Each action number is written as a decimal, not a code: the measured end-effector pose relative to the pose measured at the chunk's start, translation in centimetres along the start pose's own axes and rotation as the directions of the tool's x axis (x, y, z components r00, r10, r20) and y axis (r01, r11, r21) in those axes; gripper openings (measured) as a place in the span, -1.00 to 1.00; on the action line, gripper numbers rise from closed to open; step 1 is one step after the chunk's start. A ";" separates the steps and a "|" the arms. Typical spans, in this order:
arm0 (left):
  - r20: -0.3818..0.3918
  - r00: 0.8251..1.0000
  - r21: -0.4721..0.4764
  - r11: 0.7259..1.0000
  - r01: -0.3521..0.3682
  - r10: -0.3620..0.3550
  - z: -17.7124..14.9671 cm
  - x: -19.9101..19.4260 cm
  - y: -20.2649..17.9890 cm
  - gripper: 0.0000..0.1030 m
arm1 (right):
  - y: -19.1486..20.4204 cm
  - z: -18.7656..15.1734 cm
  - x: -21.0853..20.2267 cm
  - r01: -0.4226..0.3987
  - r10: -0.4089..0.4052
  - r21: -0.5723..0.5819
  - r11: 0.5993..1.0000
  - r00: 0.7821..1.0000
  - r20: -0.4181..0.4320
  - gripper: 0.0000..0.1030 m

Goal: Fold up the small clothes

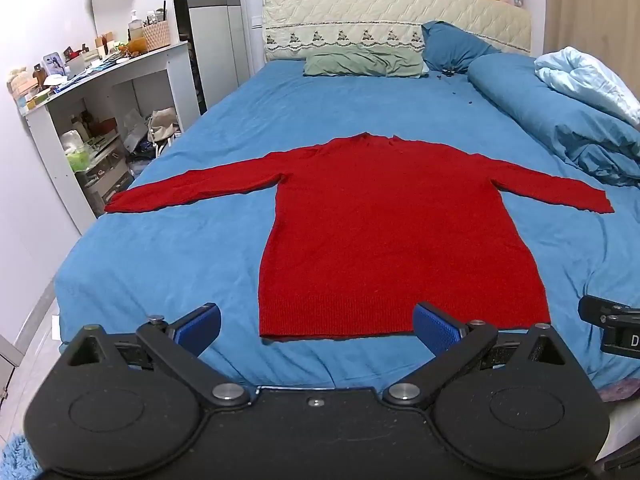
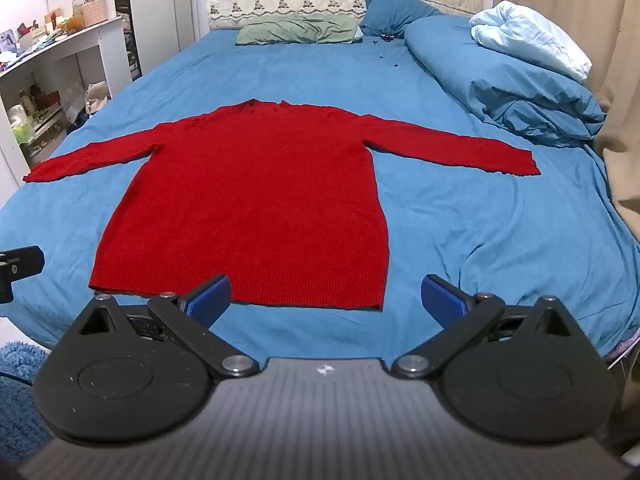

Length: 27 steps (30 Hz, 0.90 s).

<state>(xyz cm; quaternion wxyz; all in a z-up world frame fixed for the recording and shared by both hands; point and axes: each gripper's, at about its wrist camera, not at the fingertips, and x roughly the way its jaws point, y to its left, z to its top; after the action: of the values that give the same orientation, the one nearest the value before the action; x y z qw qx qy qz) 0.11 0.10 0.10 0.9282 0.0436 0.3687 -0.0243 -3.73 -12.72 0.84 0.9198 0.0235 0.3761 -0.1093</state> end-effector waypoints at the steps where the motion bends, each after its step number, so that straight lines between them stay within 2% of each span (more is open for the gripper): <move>1: 0.001 1.000 -0.001 1.000 0.000 0.000 0.0 0.0 0.0 1.00 | 0.0 0.0 -0.1 0.001 -0.001 0.000 1.000 1.000 0.001 1.00; 27: 0.002 1.000 -0.003 1.000 0.002 -0.002 0.1 -0.2 0.1 1.00 | 0.1 -0.3 0.1 -0.001 0.001 -0.005 1.000 1.000 0.000 1.00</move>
<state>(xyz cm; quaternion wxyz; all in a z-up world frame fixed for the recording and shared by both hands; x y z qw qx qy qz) 0.04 0.16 0.34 0.9286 0.0417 0.3678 -0.0247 -3.85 -12.63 0.56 0.9199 0.0214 0.3763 -0.1078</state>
